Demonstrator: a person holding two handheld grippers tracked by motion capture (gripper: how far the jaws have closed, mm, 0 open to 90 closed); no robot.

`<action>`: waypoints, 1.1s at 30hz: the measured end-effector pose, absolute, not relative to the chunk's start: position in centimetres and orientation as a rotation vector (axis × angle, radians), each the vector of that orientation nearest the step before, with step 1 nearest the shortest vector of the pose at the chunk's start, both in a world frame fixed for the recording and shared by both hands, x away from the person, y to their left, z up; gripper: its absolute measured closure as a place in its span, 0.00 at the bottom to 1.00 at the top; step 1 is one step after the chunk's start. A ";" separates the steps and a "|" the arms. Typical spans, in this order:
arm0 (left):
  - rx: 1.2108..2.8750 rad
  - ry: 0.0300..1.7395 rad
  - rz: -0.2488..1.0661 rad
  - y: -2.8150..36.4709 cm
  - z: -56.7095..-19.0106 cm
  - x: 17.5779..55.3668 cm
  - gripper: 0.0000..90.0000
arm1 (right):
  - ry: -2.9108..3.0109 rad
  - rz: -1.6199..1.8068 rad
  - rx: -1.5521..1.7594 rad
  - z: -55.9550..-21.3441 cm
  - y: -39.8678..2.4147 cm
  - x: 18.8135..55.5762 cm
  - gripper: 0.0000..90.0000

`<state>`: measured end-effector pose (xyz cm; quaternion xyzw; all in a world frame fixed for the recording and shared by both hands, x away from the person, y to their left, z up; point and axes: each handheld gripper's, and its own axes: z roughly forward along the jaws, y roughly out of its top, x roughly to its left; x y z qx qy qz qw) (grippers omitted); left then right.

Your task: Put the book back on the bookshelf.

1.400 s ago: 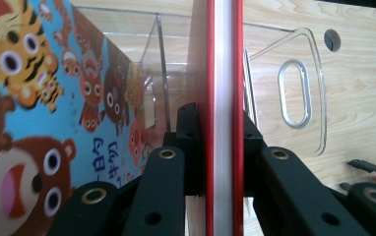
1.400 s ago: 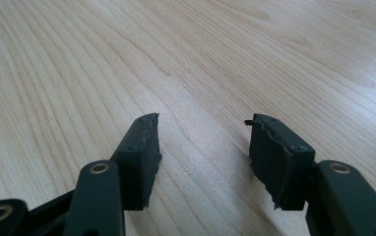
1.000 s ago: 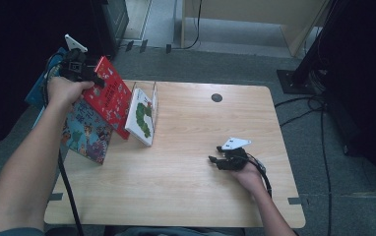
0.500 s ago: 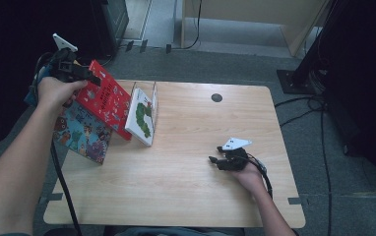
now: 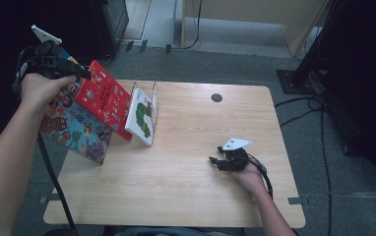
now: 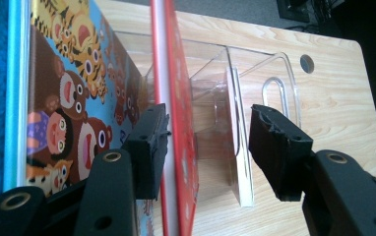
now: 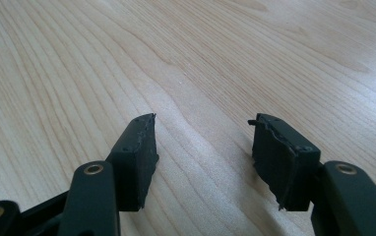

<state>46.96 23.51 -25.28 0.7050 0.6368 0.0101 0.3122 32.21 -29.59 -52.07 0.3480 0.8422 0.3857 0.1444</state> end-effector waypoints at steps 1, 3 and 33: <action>1.866 1.679 0.027 23.4 -25.2 46.8 0.54 | 2.426 1.113 1.003 -52.1 -29.6 32.2 0.47; 1.859 1.668 0.016 23.4 -25.1 46.5 0.53 | 2.425 1.115 1.002 -52.1 -29.6 32.2 0.47; 2.002 1.489 0.017 17.2 -29.4 39.6 0.49 | 2.434 1.133 0.970 -52.3 -30.1 32.2 0.39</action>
